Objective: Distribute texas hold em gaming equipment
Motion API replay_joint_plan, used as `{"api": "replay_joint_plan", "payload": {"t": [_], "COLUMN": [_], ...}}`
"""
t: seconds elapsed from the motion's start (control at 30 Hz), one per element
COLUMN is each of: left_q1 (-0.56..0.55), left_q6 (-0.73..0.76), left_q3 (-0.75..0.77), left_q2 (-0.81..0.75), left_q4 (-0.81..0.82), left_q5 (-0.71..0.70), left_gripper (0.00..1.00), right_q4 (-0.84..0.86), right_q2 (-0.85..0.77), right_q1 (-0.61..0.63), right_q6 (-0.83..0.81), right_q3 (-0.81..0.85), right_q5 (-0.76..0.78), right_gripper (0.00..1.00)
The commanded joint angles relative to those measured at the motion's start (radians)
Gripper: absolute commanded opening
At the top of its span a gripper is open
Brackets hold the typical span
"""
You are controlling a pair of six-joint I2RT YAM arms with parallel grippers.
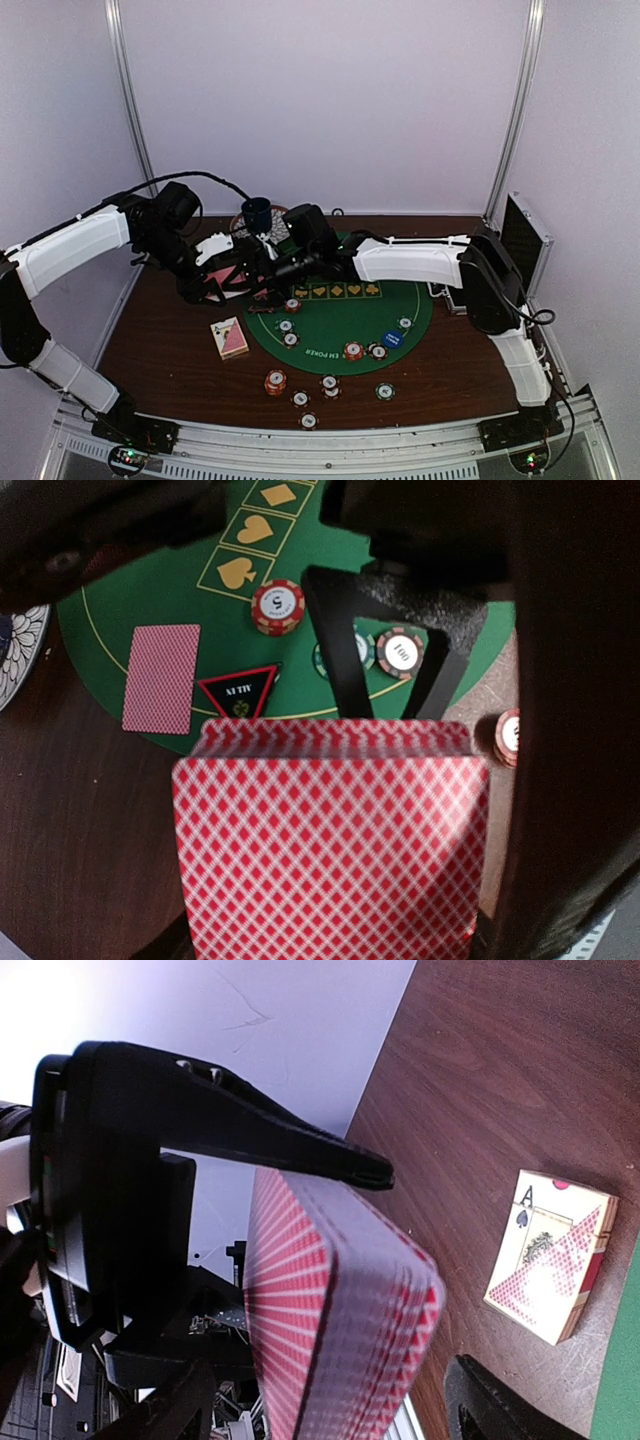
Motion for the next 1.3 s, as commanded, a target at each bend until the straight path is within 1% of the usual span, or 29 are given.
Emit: {"api": "replay_joint_plan", "payload": {"t": [0.0, 0.3, 0.37, 0.6, 0.83, 1.0, 1.27], "left_q1": [-0.001, -0.003, -0.002, -0.002, -0.002, -0.002, -0.002], "left_q6": [0.003, 0.006, 0.006, 0.008, 0.01, 0.014, 0.017], "left_q3": [0.036, 0.027, 0.027, 0.03, 0.031, 0.03, 0.023], "left_q2": [0.001, -0.009, -0.012, -0.014, -0.017, -0.02, -0.021], "left_q4": [0.027, 0.022, 0.022, 0.014, 0.015, 0.014, 0.014], "left_q5": [0.043, 0.048, 0.051, 0.052, 0.046, 0.041, 0.034], "left_gripper": [0.02, 0.02, 0.01, 0.01, 0.01, 0.0, 0.0], "right_q4": [0.028, 0.087, 0.116, 0.113, 0.067, -0.012, -0.01], "right_q2": [0.044, 0.07, 0.078, 0.079, 0.038, 0.008, -0.052], "right_q1": [0.006, -0.013, -0.02, -0.034, -0.066, -0.071, -0.081], "right_q6": [0.033, 0.08, 0.107, 0.117, 0.07, 0.006, -0.003], "right_q3": [0.066, 0.054, 0.045, 0.023, -0.056, -0.069, -0.112], "right_q5": [-0.019, 0.01, 0.015, 0.023, 0.038, 0.047, 0.042], "right_gripper": [0.82, 0.8, 0.78, 0.71, 0.64, 0.6, 0.52]}}
